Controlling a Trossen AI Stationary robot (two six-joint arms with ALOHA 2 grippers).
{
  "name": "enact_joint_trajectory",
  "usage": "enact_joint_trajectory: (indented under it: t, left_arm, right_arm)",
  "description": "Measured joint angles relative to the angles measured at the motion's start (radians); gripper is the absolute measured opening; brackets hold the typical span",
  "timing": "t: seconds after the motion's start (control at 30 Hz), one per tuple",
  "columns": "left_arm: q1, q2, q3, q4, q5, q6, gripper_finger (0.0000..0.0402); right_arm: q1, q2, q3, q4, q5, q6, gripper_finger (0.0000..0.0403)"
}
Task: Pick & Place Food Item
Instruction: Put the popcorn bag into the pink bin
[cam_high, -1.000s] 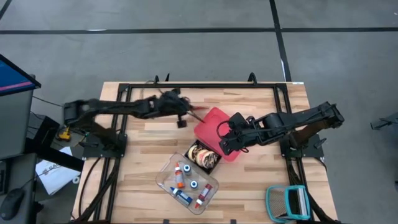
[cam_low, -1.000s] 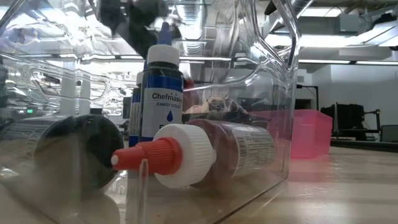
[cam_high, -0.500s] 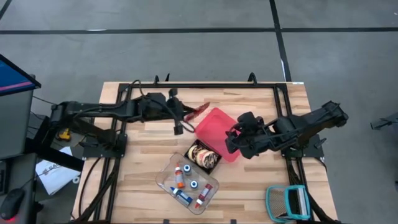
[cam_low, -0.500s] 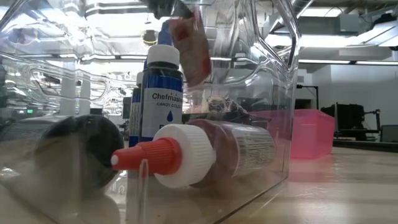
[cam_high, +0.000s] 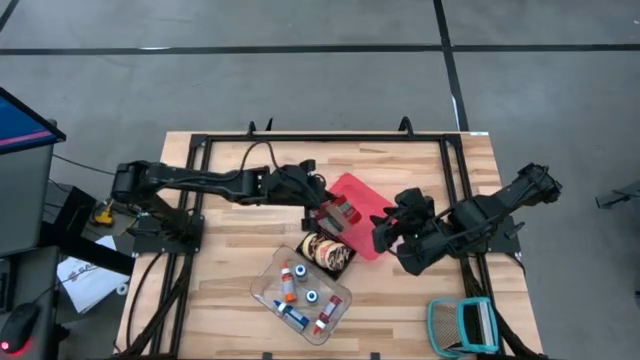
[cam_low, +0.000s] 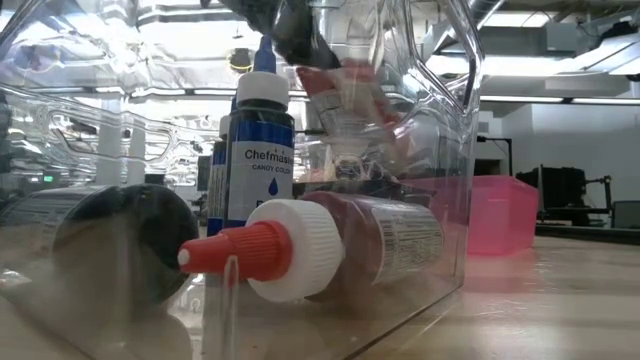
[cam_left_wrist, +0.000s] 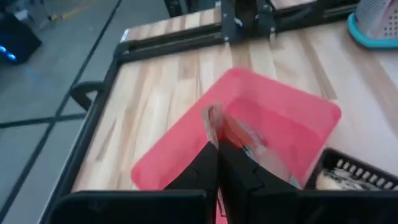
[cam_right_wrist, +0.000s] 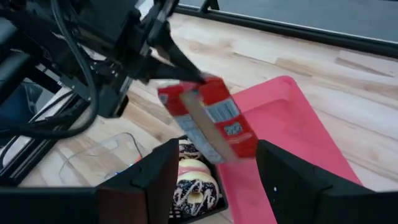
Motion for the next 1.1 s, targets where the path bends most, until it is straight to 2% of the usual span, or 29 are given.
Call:
enact_joint_trajectory:
  t: [0.27,0.5,1.1]
  left_arm:
    - [0.02,0.028,0.0,0.039,0.008,0.0,0.0]
    - [0.042,0.026,0.0,0.07,0.032,-0.074,0.0]
    - [0.124,0.051,0.0,0.099,0.104,-0.139,0.0]
  right_arm:
    - [0.026,0.0,-0.001,-0.041,0.03,0.071,0.0205]
    - [0.024,0.0,-0.001,-0.045,0.029,0.074,0.0205]
    - [0.024,0.001,-0.001,-0.06,0.029,0.074,0.0205]
